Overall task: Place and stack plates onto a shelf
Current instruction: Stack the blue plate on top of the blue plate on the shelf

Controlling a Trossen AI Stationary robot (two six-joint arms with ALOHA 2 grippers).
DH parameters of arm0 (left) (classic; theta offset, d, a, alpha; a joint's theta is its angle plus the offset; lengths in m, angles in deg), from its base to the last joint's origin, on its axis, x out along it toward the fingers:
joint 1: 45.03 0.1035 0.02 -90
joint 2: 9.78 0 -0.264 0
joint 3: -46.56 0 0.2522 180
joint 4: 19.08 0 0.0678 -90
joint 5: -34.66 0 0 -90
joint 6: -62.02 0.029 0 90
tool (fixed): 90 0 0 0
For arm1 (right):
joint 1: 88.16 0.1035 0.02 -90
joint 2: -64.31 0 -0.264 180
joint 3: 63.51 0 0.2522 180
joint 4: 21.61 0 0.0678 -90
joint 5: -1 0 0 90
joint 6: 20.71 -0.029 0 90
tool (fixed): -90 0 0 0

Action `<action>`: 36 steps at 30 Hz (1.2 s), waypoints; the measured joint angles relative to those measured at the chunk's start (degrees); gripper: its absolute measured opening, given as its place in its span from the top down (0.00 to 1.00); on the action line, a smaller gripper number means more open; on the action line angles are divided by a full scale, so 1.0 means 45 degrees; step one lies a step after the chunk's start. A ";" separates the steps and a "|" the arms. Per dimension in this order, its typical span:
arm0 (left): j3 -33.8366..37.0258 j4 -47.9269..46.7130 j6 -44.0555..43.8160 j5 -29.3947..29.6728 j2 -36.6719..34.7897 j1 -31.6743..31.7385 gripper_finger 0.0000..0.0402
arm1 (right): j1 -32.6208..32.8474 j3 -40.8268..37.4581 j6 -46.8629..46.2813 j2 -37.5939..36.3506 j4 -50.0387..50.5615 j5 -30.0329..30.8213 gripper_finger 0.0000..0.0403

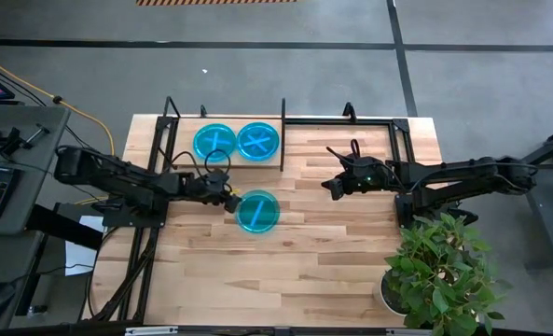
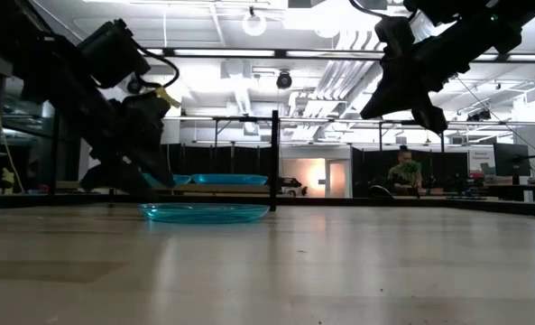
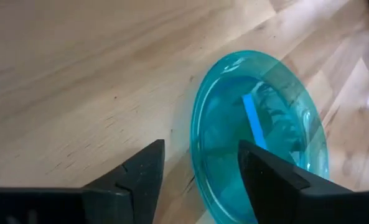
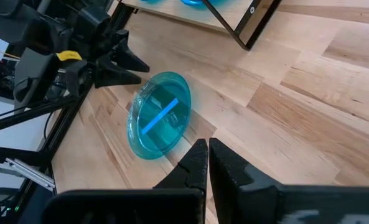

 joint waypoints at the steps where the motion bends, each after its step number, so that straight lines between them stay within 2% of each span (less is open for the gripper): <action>1: 0.0000 0.0082 0.0000 0.0000 0.0144 0.0000 0.52 | 0.0000 0.0000 0.0014 0.0000 0.0000 0.0000 1.00; 6: -0.0015 0.0229 -0.0003 0.0020 0.0973 0.0000 0.52 | 0.0000 0.0000 0.0091 0.0000 0.0005 0.0000 1.00; 10: -0.0020 0.1160 0.0015 -0.0129 0.1473 -0.0005 0.52 | 0.0000 0.0000 0.0091 0.0000 0.0005 0.0000 1.00; 14: -0.0001 0.2081 -0.0008 -0.0537 0.1581 -0.0029 0.53 | 0.0000 0.0000 0.0093 0.0000 0.0005 0.0000 1.00; 18: -0.0098 0.1865 -0.0010 -0.0589 0.1581 -0.0070 0.58 | 0.0000 0.0000 0.0149 0.0000 0.0005 0.0005 1.00; 27: -0.0141 0.1039 -0.0159 -0.0412 0.1576 -0.0545 0.73 | 0.0000 0.0000 0.0329 0.0000 0.0005 0.0010 1.00; 34: -0.0141 0.0984 -0.0344 -0.0185 0.1574 -0.0690 0.96 | 0.0000 0.0000 0.0329 0.0000 0.0005 0.0010 1.00; 36: -0.0141 0.1138 -0.0319 -0.0499 0.1493 -0.0640 0.99 | 0.0000 0.0000 0.0329 0.0000 0.0005 0.0010 1.00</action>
